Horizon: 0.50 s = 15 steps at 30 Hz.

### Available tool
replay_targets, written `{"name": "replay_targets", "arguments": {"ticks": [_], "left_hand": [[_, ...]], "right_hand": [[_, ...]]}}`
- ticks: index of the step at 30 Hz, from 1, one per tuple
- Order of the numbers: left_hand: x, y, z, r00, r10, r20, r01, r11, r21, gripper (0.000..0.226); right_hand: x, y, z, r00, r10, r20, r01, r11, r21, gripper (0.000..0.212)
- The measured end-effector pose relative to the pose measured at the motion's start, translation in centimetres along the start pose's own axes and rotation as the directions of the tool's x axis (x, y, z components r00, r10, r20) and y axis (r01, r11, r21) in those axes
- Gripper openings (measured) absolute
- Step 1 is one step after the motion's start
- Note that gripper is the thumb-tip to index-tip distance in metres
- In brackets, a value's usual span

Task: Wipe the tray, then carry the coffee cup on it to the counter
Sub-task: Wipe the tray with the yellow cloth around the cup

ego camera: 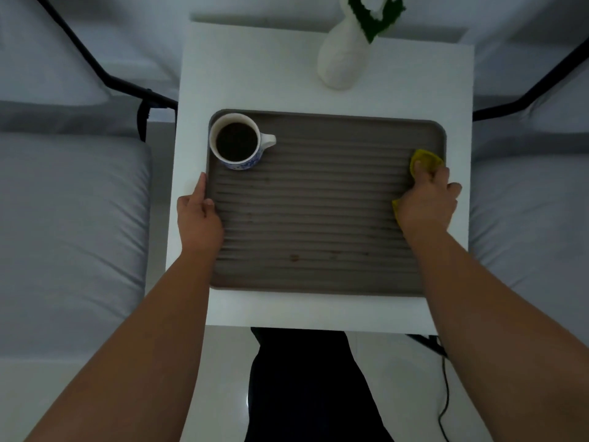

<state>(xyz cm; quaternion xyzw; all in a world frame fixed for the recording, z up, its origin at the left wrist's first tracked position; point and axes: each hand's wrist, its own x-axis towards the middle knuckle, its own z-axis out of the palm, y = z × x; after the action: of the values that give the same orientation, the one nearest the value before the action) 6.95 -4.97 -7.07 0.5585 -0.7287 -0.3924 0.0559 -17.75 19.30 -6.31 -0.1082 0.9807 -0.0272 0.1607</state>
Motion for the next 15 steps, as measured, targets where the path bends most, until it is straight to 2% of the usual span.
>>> {"name": "replay_targets", "arguments": {"ticks": [2, 3, 5, 7, 10, 13, 15], "left_hand": [[0.0, 0.1, 0.0, 1.000, -0.001, 0.008, 0.001, 1.000, -0.006, 0.049], [0.0, 0.0, 0.0, 1.000, -0.003, 0.009, 0.003, 1.000, -0.007, 0.049], [0.0, 0.0, 0.1, 1.000, 0.001, 0.004, -0.001, 1.000, 0.001, 0.049], [-0.1, -0.1, 0.1, 1.000, 0.008, -0.004, -0.008, 1.000, 0.011, 0.049], [0.0, -0.1, 0.1, 1.000, 0.017, -0.005, -0.016, 1.000, 0.023, 0.050], [-0.1, 0.1, 0.0, 1.000, 0.008, -0.002, -0.008, 1.000, 0.012, 0.050], [-0.1, 0.1, -0.1, 1.000, 0.006, -0.007, -0.006, 1.000, 0.004, 0.050]], "right_hand": [[-0.8, -1.9, 1.0, 0.999, 0.030, -0.017, -0.030, 0.999, 0.030, 0.065], [-1.3, -3.5, 1.6, 1.000, -0.001, -0.028, 0.002, 1.000, 0.027, 0.064], [-3.1, -7.6, 2.9, 0.984, -0.173, -0.033, 0.173, 0.985, -0.008, 0.064], [-5.5, -12.1, 3.7, 0.931, -0.365, 0.014, 0.365, 0.931, -0.008, 0.061], [-7.6, -16.4, 3.5, 0.851, -0.515, 0.099, 0.518, 0.855, -0.009, 0.056], [-6.5, -15.7, 2.8, 0.807, -0.577, 0.122, 0.584, 0.811, -0.029, 0.056], [-5.2, -13.2, 2.4, 0.812, -0.568, 0.132, 0.575, 0.818, -0.020, 0.057]]}}
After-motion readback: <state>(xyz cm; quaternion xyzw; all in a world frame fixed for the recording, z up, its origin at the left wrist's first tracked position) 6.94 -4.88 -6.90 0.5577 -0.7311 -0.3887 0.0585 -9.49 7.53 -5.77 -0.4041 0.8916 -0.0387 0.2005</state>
